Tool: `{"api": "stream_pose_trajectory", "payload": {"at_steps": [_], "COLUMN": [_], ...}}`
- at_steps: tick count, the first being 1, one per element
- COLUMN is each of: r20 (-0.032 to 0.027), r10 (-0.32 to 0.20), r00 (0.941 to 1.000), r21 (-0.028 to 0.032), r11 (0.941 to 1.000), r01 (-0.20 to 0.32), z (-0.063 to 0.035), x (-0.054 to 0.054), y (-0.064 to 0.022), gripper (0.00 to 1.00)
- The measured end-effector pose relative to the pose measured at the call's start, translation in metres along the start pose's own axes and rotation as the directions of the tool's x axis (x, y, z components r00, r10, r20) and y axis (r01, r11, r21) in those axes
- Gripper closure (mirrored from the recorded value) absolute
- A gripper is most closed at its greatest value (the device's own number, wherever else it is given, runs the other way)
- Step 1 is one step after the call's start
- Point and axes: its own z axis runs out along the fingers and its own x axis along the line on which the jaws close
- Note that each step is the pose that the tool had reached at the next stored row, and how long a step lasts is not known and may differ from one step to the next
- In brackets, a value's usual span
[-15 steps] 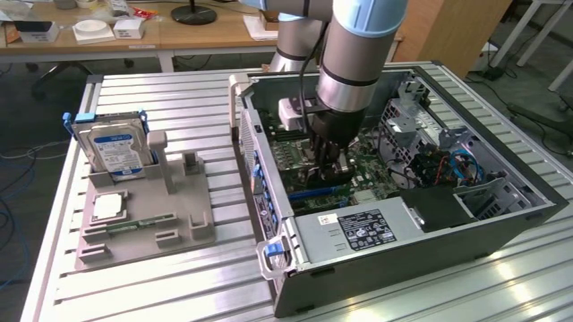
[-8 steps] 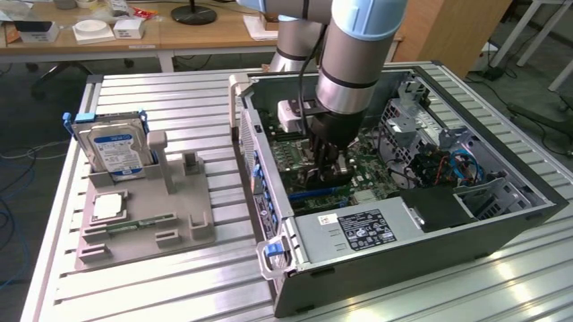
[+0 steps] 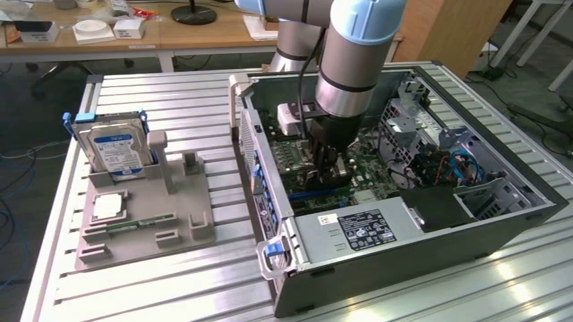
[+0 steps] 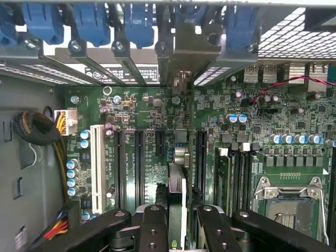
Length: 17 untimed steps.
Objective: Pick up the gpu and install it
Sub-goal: 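Insert the gpu into the slot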
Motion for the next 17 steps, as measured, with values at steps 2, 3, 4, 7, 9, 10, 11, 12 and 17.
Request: {"api": "stream_pose_trajectory", "payload": {"at_steps": [2,3,4,7,9,10,11,12,17], "r20": [-0.0001,-0.0003,-0.0003,-0.0002,-0.0001,-0.0001,-0.0001,-0.0001,-0.0001], "r10": [0.0,0.0,0.0,0.0,0.0,0.0,0.0,0.0,0.0], "r00": [1.0,1.0,1.0,1.0,1.0,1.0,1.0,1.0,1.0], "r21": [0.0,-0.0001,-0.0001,-0.0001,0.0,-0.0001,-0.0001,0.0,0.0], "r11": [1.0,1.0,1.0,1.0,1.0,1.0,1.0,1.0,1.0], "r01": [0.0,0.0,0.0,0.0,0.0,0.0,0.0,0.0,0.0], "z": [0.0009,0.001,0.001,0.0011,0.0011,0.0011,0.0011,0.0011,0.0011], "x": [0.0,0.0001,0.0001,0.0,0.0,0.0,0.0,0.0,0.0], "y": [0.0001,0.0001,0.0001,0.0001,0.0001,0.0001,0.0,0.0001,0.0001], "gripper": [0.74,0.74,0.74,0.74,0.74,0.74,0.74,0.74,0.74]}}
